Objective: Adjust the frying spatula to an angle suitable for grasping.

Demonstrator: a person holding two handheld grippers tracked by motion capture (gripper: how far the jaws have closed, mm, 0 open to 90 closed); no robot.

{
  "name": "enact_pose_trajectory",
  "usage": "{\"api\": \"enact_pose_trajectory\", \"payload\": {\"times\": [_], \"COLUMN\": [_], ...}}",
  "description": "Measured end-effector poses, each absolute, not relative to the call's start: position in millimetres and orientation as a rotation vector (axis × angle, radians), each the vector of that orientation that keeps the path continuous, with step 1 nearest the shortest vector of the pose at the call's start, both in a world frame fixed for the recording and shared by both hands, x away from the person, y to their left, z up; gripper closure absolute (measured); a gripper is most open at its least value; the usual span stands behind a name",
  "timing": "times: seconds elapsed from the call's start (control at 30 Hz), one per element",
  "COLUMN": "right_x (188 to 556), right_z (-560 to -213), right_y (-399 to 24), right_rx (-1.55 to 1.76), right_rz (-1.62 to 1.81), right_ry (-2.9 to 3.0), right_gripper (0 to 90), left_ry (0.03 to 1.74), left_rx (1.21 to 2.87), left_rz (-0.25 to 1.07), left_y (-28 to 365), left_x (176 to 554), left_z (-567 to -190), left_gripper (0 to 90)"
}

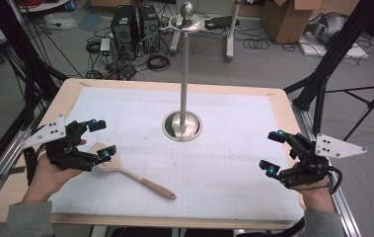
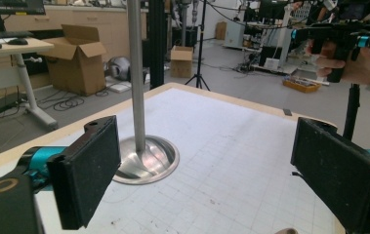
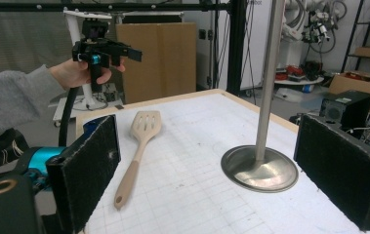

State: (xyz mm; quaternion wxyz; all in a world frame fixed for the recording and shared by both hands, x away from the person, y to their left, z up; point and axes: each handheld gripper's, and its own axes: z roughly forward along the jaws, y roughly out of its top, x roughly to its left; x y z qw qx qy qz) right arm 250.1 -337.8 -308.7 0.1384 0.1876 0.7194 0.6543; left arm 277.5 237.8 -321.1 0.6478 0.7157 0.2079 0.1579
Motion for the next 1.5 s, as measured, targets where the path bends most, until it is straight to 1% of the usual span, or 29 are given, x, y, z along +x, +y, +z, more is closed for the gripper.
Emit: {"api": "enact_pose_trajectory", "payload": {"times": [0.1, 0.2, 0.33, 0.57, 0.73, 0.77, 0.8, 0.83, 0.93, 0.97, 1.0, 1.1, 1.17, 1.23, 1.3, 1.4, 1.5], "right_x": [252, 253, 254, 256, 258, 258, 259, 259, 259, 259, 259, 259, 259, 260, 260, 259, 259], "right_z": [-310, -310, -311, -312, -313, -313, -314, -314, -314, -314, -314, -314, -314, -314, -314, -313, -313], "right_y": [-337, -337, -336, -333, -332, -332, -332, -332, -332, -332, -332, -332, -332, -332, -332, -332, -333], "right_rx": [0.534, 0.531, 0.543, 0.538, 0.535, 0.535, 0.528, 0.528, 0.531, 0.531, 0.531, 0.533, 0.531, 0.533, 0.533, 0.525, 0.535], "right_rz": [1.885, 1.884, 1.882, 1.876, 1.877, 1.877, 1.878, 1.878, 1.879, 1.878, 1.878, 1.876, 1.874, 1.877, 1.904, 1.915, 1.912], "right_ry": [2.089, 2.085, 2.098, 2.117, 2.123, 2.123, 2.120, 2.120, 2.127, 2.128, 2.128, 2.130, 2.126, 2.122, 2.120, 2.107, 2.108], "right_gripper": [8.6, 8.6, 8.6, 8.6, 8.6, 8.6, 8.6, 8.6, 8.6, 8.6, 8.6, 8.6, 8.6, 8.6, 8.6, 8.6, 8.6], "left_ry": [0.468, 0.452, 0.469, 0.516, 0.532, 0.534, 0.533, 0.533, 0.538, 0.541, 0.541, 0.532, 0.533, 0.532, 0.529, 0.517, 0.515], "left_rx": [1.640, 1.638, 1.654, 1.719, 1.726, 1.723, 1.717, 1.717, 1.723, 1.723, 1.723, 1.733, 1.736, 1.744, 1.748, 1.758, 1.773], "left_rz": [0.364, 0.394, 0.378, 0.365, 0.353, 0.350, 0.344, 0.344, 0.354, 0.385, 0.385, 0.386, 0.373, 0.381, 0.381, 0.381, 0.373], "left_y": [236, 237, 239, 237, 236, 235, 235, 235, 234, 233, 233, 233, 233, 233, 233, 231, 229], "left_x": [277, 274, 273, 276, 278, 277, 277, 277, 277, 276, 276, 276, 276, 276, 276, 275, 277], "left_z": [-322, -322, -324, -332, -338, -339, -341, -341, -344, -345, -345, -348, -350, -351, -351, -353, -357], "left_gripper": [18.1, 26.6, 34.9, 52.7, 63.0, 63.0, 67.4, 69.2, 70.5, 70.5, 71.4, 78.4, 81.5, 81.6, 86.3, 88.7, 89.3]}}
